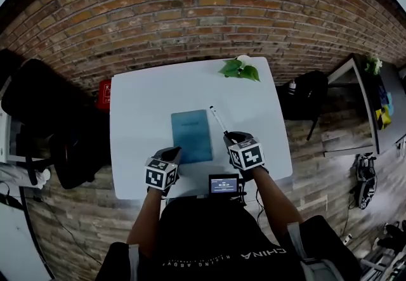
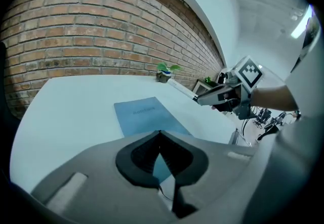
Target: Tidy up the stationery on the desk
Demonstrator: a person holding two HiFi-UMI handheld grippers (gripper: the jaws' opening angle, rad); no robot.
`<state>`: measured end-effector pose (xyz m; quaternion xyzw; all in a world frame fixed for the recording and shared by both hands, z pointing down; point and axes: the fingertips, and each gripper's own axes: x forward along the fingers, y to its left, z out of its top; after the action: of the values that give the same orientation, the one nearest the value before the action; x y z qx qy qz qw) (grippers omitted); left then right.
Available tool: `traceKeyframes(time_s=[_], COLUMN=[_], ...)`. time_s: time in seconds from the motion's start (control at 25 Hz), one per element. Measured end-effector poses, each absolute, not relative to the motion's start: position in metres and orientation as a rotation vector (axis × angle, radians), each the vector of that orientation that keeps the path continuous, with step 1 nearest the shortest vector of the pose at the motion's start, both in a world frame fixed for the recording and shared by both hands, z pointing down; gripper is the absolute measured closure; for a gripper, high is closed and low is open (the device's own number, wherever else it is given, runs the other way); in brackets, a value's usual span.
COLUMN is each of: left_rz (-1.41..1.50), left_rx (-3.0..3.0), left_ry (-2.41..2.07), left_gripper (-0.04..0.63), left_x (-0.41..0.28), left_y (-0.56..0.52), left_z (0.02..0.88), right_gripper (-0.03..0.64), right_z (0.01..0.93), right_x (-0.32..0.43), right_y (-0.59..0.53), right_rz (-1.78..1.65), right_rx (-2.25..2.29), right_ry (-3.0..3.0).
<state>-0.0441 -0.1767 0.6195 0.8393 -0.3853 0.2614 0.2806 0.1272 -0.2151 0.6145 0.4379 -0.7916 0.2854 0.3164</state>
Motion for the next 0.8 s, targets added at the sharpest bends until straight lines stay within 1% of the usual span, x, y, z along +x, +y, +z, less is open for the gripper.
traceKeyframes(time_s=[0.36, 0.8], left_rz=[0.71, 0.73], left_rx=[2.256, 2.242], left_ry=[-0.97, -0.898], left_gripper=[0.584, 0.584], left_x=[-0.04, -0.037], left_y=[-0.184, -0.184], left_z=[0.626, 0.65], right_gripper=[0.537, 0.537], right_z=[0.646, 0.678], right_x=[0.118, 0.096], right_y=[-0.203, -0.197], right_rz=[1.047, 1.198], right_rx=[1.236, 1.242], right_ry=[-1.976, -1.884])
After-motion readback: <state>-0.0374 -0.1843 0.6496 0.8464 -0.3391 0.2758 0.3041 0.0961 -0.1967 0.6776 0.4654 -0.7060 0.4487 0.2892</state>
